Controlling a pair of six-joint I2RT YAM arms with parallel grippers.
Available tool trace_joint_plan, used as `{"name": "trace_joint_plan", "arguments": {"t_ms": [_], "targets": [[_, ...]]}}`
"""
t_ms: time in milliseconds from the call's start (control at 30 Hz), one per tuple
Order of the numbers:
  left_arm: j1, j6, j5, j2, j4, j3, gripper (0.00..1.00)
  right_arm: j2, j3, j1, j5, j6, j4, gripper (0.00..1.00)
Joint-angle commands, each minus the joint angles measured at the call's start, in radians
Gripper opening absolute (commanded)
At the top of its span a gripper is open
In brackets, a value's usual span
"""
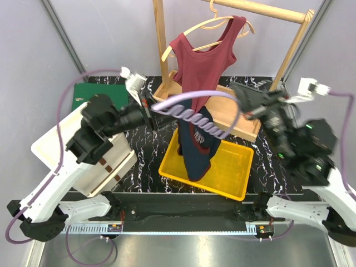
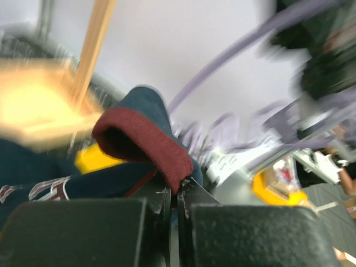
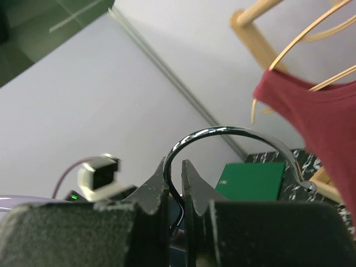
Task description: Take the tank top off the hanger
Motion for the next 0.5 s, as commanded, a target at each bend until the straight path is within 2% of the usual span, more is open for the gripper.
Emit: {"name": "trace_joint_plan", "arguments": {"t_ms": [0, 100, 200, 300, 467], "targets": [[-0.017, -0.012, 0.113, 0.06, 0.119, 0.303, 0.0, -0.212, -0.057, 0.0, 0.187, -0.099, -0.014, 0.0], [-0.026, -0.052, 0.205, 0.165, 0.125, 0.544, 0.0, -0.303, -0.076, 0.0, 0.255, -0.142, -0.067, 0.0], [-0.043, -0.069, 0.236, 0.251, 0.133, 0.671, 0.0, -0.354, -0.06, 0.002, 0.281, -0.161, -0.142, 0.0], [-0.047, -0.075, 0.237, 0.298, 0.145, 0.682, 0.0, -0.395, -0.069, 0.0, 0.276, -0.161, -0.176, 0.0], [-0.058, -0.1, 0.211, 0.307, 0.203, 0.595, 0.0, -0.408, -0.071, 0.002, 0.272, -0.177, -0.186, 0.0]]}}
